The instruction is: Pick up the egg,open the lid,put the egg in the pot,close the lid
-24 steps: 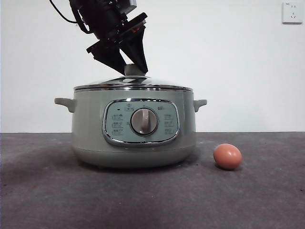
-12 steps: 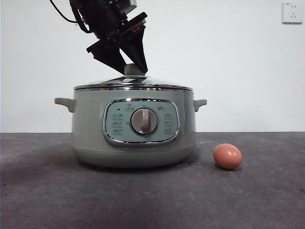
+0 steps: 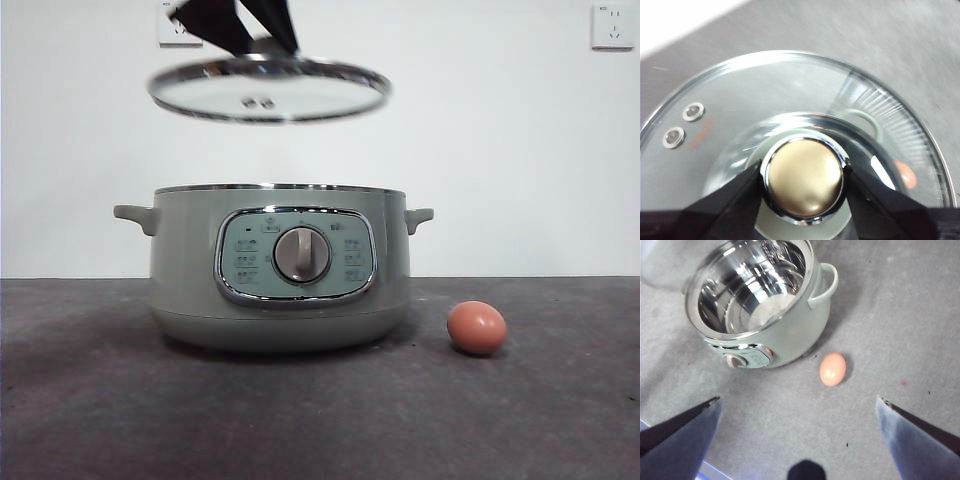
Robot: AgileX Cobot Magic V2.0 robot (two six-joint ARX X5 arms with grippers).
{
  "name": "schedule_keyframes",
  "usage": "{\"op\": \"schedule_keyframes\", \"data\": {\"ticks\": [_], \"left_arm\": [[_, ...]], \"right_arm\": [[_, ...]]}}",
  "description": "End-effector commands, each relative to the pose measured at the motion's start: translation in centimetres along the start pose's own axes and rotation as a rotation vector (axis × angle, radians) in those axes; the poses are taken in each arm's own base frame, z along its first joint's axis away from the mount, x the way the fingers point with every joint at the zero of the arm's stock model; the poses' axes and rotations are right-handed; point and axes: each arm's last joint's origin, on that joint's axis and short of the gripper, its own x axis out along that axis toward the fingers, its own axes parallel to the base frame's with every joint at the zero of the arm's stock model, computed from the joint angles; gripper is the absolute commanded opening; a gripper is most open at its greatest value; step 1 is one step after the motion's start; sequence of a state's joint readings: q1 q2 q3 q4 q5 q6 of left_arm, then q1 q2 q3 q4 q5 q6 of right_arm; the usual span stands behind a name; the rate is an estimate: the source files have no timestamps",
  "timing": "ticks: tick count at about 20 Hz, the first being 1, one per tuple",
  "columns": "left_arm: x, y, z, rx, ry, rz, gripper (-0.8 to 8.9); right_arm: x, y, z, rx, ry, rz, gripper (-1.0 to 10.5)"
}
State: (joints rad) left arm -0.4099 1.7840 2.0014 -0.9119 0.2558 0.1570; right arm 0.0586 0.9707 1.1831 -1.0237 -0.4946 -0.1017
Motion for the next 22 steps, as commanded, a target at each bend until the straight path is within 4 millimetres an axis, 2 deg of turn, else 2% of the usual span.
{"op": "schedule_keyframes", "data": {"ticks": [1,5,8,10,12,16,22], "left_arm": [[-6.4,1.0,1.0,0.005,-0.155,0.079,-0.08],[-13.2,3.1,-0.9,-0.045,-0.165,0.204,-0.08],[-16.9,3.9,-2.9,-0.115,-0.121,0.281,-0.08],[-18.5,3.5,-4.3,-0.132,-0.140,0.283,-0.08],[-19.2,2.9,-6.2,-0.143,-0.149,0.298,-0.08],[-19.2,0.9,-10.6,-0.166,-0.107,0.292,-0.08],[-20.8,-3.0,-16.8,-0.182,-0.104,0.316,-0.08]], "right_arm": [[0.7,-0.4,0.4,0.005,0.017,0.004,6.6],[2.7,-1.6,1.2,0.020,0.045,0.007,6.6],[5.0,-2.9,1.9,0.039,0.081,0.011,6.6],[7.0,-3.5,2.2,0.047,0.133,0.010,6.6],[9.5,-3.8,2.3,0.038,0.198,0.003,6.6],[14.7,-3.4,2.4,-0.025,0.269,-0.015,6.6],[21.4,-3.3,1.1,-0.078,0.397,-0.071,6.6]]}}
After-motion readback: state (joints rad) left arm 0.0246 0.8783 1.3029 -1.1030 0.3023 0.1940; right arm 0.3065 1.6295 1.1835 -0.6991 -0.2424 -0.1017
